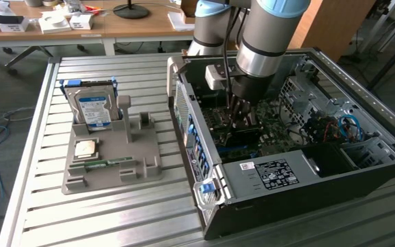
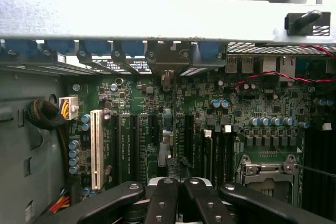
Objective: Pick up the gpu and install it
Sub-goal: 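Press down on the gpu until it lock into place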
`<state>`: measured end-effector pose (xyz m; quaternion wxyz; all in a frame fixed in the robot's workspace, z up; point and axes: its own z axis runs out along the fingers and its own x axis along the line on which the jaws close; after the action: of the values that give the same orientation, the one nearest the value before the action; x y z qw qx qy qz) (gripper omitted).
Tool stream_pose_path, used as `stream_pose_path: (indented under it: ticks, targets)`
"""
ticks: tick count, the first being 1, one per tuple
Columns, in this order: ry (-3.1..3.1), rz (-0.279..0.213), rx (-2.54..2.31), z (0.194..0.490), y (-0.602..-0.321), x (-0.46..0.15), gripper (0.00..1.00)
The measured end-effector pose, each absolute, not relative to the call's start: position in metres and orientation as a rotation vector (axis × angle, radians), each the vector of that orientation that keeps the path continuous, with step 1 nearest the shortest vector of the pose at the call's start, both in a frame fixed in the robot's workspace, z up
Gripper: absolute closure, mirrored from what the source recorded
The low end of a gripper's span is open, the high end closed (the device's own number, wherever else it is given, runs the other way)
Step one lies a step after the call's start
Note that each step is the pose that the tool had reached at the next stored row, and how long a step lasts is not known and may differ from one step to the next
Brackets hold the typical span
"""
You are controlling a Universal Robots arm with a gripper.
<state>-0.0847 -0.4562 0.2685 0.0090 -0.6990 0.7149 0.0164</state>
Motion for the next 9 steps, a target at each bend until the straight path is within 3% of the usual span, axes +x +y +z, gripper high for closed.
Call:
stream_pose_path:
  ticks: [9]
  targets:
    - [2.233, 0.051, -2.183, 0.2675, -0.4562, -0.0847, 0.89]
